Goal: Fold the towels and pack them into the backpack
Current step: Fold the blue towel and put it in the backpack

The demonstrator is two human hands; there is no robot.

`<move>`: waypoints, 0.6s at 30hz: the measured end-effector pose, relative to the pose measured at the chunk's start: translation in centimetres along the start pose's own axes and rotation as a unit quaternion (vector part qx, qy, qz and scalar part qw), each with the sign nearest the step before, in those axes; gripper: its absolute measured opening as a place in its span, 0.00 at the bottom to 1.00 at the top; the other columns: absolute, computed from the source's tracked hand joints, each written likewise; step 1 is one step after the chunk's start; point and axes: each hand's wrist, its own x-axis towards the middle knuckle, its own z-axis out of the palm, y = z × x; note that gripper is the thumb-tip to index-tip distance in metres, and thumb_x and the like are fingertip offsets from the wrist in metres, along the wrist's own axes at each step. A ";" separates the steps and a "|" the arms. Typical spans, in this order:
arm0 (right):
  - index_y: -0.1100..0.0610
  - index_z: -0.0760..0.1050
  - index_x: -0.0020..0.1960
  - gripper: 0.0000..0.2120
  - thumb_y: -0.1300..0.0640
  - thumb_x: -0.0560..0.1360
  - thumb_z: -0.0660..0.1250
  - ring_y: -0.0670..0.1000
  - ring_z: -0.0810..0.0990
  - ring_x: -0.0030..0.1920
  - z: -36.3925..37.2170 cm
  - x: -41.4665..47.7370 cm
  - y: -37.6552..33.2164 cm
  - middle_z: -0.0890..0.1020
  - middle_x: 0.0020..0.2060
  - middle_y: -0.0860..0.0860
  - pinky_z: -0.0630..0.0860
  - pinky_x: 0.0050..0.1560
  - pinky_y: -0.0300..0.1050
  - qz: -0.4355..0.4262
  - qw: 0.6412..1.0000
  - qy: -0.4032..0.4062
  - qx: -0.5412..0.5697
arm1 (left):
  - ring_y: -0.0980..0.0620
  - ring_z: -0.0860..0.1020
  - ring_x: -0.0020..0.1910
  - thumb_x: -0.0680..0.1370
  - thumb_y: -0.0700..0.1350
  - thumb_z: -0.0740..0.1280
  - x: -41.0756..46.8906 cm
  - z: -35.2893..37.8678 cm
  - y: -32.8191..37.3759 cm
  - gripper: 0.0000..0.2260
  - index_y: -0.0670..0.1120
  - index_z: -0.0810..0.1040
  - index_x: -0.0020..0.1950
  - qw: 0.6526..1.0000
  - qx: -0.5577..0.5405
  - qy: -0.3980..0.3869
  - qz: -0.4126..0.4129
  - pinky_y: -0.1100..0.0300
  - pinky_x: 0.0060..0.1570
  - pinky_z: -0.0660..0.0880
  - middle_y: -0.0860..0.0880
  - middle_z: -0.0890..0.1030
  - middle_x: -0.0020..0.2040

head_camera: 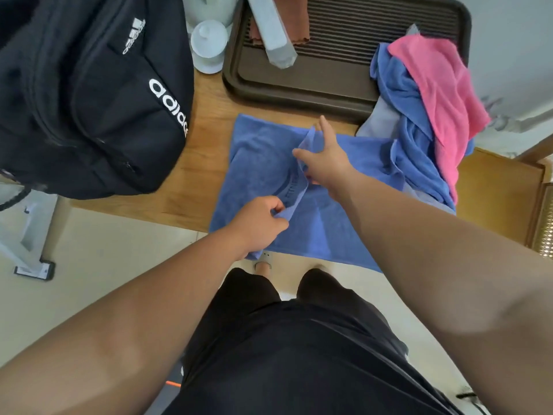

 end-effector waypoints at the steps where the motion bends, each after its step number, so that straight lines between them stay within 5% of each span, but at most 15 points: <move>1: 0.36 0.50 0.79 0.39 0.50 0.77 0.69 0.48 0.77 0.34 0.2 0.3 0.3 0.78 0.43 0.47 0.81 0.39 0.47 -0.037 0.997 0.010 -0.061 | 0.53 0.68 0.30 0.78 0.40 0.66 0.0 0.1 0.0 0.01 0.44 0.77 0.48 1.000 0.005 0.000 0.001 0.63 0.27 0.65 0.48 0.72 0.34; 3: 0.38 0.56 0.79 0.35 0.49 0.77 0.68 0.48 0.77 0.35 0.4 0.5 0.2 0.79 0.48 0.50 0.74 0.35 0.42 -0.081 0.986 0.016 -0.148 | 0.53 0.68 0.30 0.78 0.40 0.66 0.0 0.4 0.1 0.02 0.45 0.77 0.48 1.000 0.002 0.004 -0.006 0.61 0.29 0.65 0.48 0.73 0.35; 6: 0.41 0.62 0.78 0.29 0.48 0.79 0.66 0.53 0.80 0.50 0.6 0.6 -0.2 0.73 0.67 0.57 0.76 0.45 0.47 -0.086 0.951 0.004 -0.298 | 0.52 0.67 0.30 0.78 0.41 0.66 0.1 0.9 0.2 0.02 0.45 0.77 0.48 0.999 -0.029 0.015 -0.017 0.59 0.29 0.64 0.48 0.72 0.33; 8: 0.50 0.71 0.72 0.22 0.47 0.79 0.65 0.56 0.78 0.58 0.5 0.7 -0.4 0.72 0.66 0.54 0.76 0.50 0.48 -0.078 0.919 -0.018 -0.386 | 0.54 0.68 0.31 0.78 0.40 0.66 0.0 1.3 0.7 0.01 0.44 0.78 0.48 0.999 -0.043 0.009 -0.011 0.60 0.31 0.66 0.50 0.72 0.33; 11: 0.60 0.73 0.43 0.13 0.50 0.77 0.67 0.56 0.74 0.40 0.2 0.6 -1.0 0.75 0.38 0.54 0.71 0.36 0.47 -0.082 0.949 0.004 -0.305 | 0.54 0.70 0.33 0.78 0.40 0.67 -0.1 1.9 1.4 0.01 0.44 0.78 0.48 0.998 -0.066 -0.005 0.000 0.61 0.35 0.68 0.51 0.73 0.34; 15: 0.70 0.77 0.56 0.20 0.52 0.77 0.69 0.63 0.78 0.56 -1.4 0.0 -2.1 0.80 0.55 0.65 0.75 0.57 0.60 -0.139 0.975 0.057 -0.165 | 0.54 0.72 0.34 0.78 0.43 0.68 0.1 3.2 2.9 0.02 0.47 0.79 0.50 0.992 -0.126 0.006 0.008 0.59 0.38 0.71 0.51 0.75 0.34; 18: 0.66 0.77 0.58 0.20 0.49 0.77 0.69 0.63 0.79 0.56 -2.7 0.7 -1.1 0.79 0.58 0.64 0.77 0.56 0.58 -0.082 0.975 0.050 -0.199 | 0.50 0.73 0.31 0.79 0.52 0.69 0.6 4.0 3.4 0.07 0.50 0.76 0.52 0.993 -0.107 -0.052 -0.008 0.58 0.32 0.70 0.50 0.76 0.35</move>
